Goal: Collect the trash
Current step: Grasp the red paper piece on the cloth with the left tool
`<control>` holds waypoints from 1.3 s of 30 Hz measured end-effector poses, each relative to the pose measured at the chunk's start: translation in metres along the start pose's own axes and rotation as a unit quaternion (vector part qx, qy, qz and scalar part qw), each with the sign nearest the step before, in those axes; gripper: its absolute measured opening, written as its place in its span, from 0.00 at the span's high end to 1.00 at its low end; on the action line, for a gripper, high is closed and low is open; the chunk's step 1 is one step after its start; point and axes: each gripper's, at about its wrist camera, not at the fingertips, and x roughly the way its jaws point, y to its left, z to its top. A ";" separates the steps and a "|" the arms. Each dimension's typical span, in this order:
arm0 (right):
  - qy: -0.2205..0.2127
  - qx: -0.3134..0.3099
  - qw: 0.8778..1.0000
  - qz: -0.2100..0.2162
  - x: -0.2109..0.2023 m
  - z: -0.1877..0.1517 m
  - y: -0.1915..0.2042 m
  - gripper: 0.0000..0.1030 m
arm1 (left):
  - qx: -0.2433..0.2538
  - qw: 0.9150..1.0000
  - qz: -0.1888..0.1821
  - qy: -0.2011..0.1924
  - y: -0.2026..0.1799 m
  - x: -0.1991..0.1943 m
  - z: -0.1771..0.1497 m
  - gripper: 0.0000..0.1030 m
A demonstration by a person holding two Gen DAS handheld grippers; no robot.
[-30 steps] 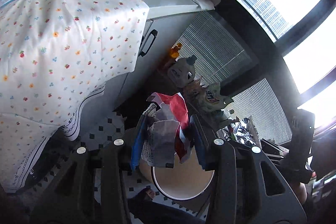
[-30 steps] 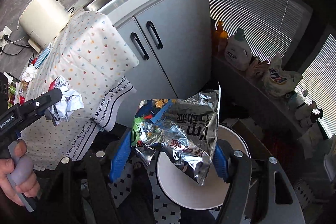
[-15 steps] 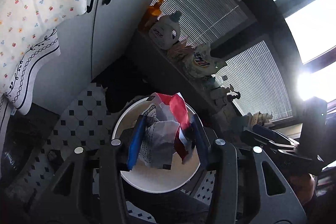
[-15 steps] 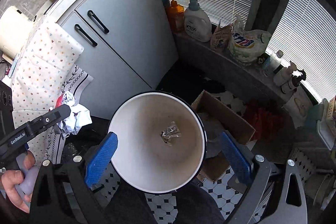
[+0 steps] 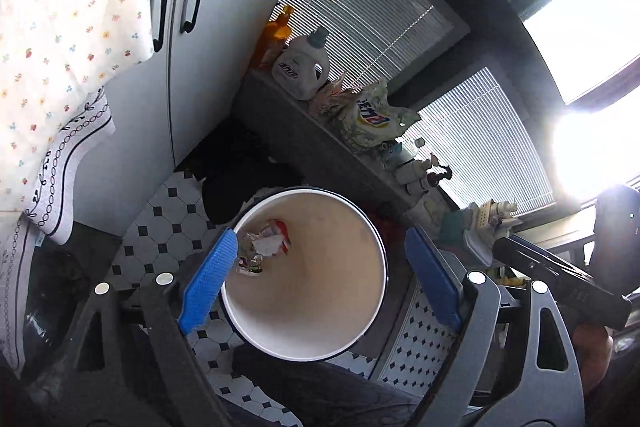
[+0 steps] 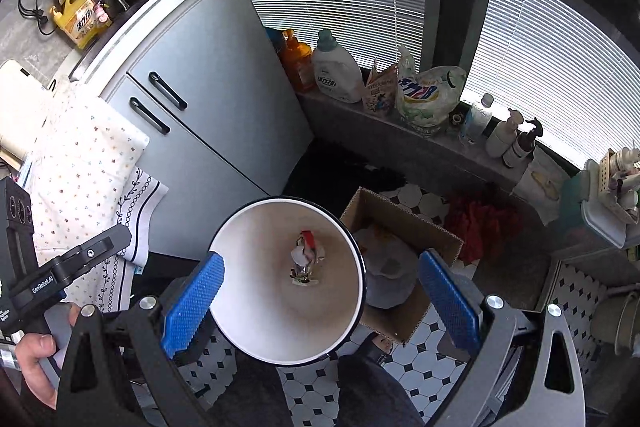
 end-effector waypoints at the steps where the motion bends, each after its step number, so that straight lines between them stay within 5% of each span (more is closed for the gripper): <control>1: -0.004 0.001 1.000 0.004 -0.003 0.001 0.009 0.08 | -0.002 1.000 0.003 -0.006 0.006 -0.012 0.002 0.17; 9: -0.045 0.000 0.998 0.052 -0.021 0.015 0.102 0.07 | -0.020 0.995 0.068 -0.071 0.075 -0.120 0.020 0.15; 19: -0.075 -0.084 0.987 0.111 -0.029 0.029 0.254 0.07 | -0.067 0.975 0.142 -0.156 0.175 -0.240 0.036 0.14; 30: -0.072 -0.205 0.961 0.173 -0.021 0.031 0.414 0.07 | -0.143 0.942 0.190 -0.235 0.285 -0.328 0.022 0.14; 39: -0.055 -0.279 0.934 0.216 -0.004 0.013 0.522 0.08 | -0.182 0.923 0.226 -0.254 0.361 -0.358 0.000 0.15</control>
